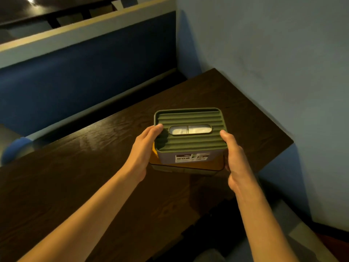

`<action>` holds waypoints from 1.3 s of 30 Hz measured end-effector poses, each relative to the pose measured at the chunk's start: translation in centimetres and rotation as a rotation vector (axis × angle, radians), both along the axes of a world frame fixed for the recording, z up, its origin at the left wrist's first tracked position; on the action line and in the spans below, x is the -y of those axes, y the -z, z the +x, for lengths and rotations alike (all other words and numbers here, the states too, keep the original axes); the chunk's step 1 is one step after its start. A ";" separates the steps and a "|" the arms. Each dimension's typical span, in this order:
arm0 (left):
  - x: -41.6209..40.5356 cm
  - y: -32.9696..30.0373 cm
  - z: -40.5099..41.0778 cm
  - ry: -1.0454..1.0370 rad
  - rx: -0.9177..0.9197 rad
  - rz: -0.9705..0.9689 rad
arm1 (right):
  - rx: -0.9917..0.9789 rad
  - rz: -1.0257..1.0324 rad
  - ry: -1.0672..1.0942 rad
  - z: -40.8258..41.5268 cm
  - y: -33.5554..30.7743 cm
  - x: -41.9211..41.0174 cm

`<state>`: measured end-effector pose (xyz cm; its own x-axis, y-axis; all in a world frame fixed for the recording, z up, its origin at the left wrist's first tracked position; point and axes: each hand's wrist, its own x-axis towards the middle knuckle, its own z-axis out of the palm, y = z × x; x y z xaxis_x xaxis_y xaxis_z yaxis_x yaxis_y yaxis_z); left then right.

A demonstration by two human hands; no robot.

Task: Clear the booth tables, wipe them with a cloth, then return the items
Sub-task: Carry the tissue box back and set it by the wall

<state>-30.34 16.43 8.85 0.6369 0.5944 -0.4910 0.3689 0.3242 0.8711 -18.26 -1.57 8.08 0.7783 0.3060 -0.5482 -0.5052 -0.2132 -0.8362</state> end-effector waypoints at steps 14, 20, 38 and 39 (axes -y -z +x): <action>9.1 3.8 26.4 0.097 -0.037 0.023 | 0.001 0.054 0.104 22.8 3.5 10.6; 10.0 5.8 33.2 0.259 -0.080 0.048 | 0.035 0.063 0.213 26.8 4.8 12.4; 6.7 8.7 47.9 0.478 -0.092 0.037 | 0.030 0.062 0.397 33.5 11.2 9.4; 6.8 9.0 48.2 0.475 -0.087 0.031 | 0.031 0.064 0.404 33.7 11.5 9.3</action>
<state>17.87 9.65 -0.17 0.7988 0.2626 -0.5412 0.5418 0.0767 0.8370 15.43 -10.88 -3.46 0.8586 0.0053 -0.5127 -0.5123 0.0506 -0.8573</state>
